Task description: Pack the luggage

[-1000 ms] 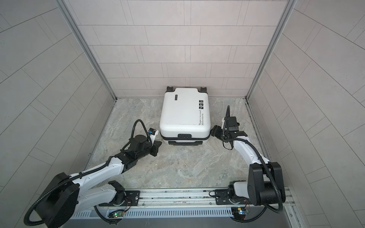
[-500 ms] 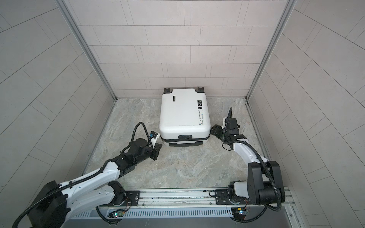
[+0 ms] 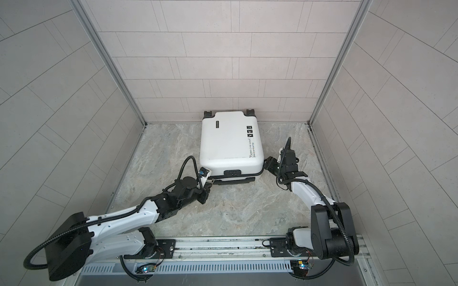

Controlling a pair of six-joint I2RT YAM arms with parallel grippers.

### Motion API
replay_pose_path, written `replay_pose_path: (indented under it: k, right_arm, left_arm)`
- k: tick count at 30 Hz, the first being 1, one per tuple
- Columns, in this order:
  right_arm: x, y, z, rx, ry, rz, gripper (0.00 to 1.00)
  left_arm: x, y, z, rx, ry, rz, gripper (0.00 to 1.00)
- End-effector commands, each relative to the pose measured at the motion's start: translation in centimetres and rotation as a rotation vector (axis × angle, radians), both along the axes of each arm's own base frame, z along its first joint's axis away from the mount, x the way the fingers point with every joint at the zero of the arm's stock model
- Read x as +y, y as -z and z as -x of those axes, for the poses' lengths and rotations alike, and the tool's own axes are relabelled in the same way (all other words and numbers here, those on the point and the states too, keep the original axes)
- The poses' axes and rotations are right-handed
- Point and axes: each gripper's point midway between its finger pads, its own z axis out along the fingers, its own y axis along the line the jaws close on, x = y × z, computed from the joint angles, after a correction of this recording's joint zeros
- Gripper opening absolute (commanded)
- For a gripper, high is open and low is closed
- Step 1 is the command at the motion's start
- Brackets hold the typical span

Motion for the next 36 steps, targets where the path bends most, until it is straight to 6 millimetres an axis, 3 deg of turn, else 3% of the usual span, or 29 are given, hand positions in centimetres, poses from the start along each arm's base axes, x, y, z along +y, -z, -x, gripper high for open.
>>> replay_pose_path:
  k: [1, 13, 24, 29, 36]
  right_arm:
    - [3.0, 2.6, 2.7, 0.112, -0.103, -0.035, 0.64]
    - [4.0, 4.2, 4.0, 0.137, -0.114, -0.038, 0.63]
    - [4.4, 4.5, 4.5, 0.134, -0.110, -0.041, 0.63]
    - [4.3, 4.3, 4.7, 0.130, -0.113, -0.028, 0.64]
    - [2.6, 3.5, 4.9, 0.133, -0.118, 0.046, 0.64]
  left_arm:
    - [-4.0, -3.0, 1.2, -0.049, 0.108, 0.098, 0.00]
    - [-11.6, -3.5, 3.5, -0.112, 0.204, 0.118, 0.00]
    - [-17.6, -5.1, 3.8, -0.184, 0.204, 0.197, 0.00]
    - [-18.6, -4.7, 3.5, -0.186, 0.198, 0.205, 0.00]
    - [-18.0, -4.7, 3.5, -0.184, 0.189, 0.197, 0.00]
